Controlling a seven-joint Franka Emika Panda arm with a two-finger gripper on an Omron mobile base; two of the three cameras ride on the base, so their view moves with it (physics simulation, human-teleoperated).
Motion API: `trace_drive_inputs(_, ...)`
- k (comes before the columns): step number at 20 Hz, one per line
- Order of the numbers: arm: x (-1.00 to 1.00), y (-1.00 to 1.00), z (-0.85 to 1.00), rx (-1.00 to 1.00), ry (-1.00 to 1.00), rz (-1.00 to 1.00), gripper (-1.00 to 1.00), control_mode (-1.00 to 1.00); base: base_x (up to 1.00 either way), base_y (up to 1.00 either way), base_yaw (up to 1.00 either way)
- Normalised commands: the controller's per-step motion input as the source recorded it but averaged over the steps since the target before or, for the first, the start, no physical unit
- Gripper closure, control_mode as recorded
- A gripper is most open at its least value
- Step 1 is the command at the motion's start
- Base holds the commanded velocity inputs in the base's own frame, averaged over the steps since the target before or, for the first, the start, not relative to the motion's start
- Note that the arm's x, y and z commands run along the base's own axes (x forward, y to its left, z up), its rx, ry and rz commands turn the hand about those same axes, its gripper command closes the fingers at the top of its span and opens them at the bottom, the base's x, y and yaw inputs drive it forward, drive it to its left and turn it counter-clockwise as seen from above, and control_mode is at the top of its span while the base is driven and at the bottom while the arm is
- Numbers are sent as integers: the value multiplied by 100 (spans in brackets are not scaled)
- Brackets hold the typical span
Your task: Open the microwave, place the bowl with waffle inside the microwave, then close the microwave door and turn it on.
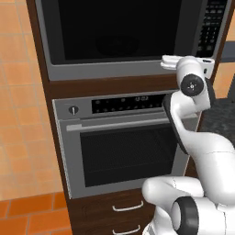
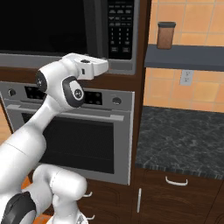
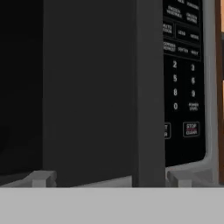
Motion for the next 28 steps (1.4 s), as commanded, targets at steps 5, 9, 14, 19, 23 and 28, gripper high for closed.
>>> trace_drive_inputs(5,93,-9,0,0,0,0,-100,-100,0,0,0)
trace_drive_inputs(9,52,-7,0,0,0,0,-100,-100,0,0,0)
trace_drive_inputs(14,-18,-1,3,0,0,4,-100,-100,0,0,0)
trace_drive_inputs(19,-65,-1,35,8,2,5,-100,-100,0,0,0)
trace_drive_inputs(23,-66,-2,23,5,16,9,-100,-100,0,0,0)
trace_drive_inputs(28,-58,-5,17,-1,25,12,-100,-100,0,0,0)
